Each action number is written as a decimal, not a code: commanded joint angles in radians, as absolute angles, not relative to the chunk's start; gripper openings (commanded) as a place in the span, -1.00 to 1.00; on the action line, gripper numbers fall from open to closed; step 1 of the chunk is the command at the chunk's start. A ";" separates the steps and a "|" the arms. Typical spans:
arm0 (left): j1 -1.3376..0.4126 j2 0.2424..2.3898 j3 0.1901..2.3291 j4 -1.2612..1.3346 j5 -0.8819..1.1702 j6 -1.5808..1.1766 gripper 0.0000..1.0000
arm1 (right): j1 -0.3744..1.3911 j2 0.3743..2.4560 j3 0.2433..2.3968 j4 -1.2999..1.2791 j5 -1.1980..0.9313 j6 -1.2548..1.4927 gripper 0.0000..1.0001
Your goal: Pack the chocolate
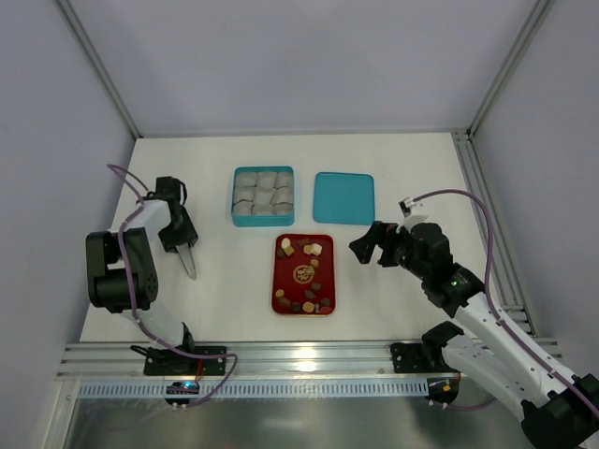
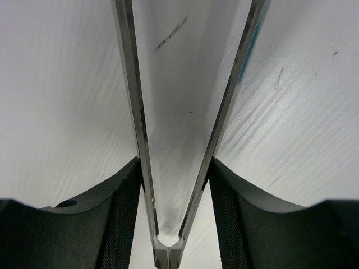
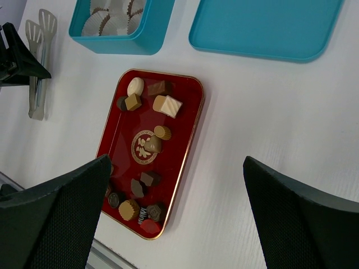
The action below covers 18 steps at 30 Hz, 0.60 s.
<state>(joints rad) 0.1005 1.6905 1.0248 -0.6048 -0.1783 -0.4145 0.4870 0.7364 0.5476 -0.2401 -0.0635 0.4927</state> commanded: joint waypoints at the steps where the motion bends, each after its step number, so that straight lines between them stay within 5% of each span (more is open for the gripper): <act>1: 0.106 1.612 1.081 -0.637 -0.169 -0.417 0.00 | 0.489 0.715 0.555 -0.213 -0.068 0.512 1.00; 18: 0.054 1.382 1.177 -0.837 -0.209 -0.471 0.00 | 0.489 0.724 0.571 -0.227 -0.054 0.528 0.99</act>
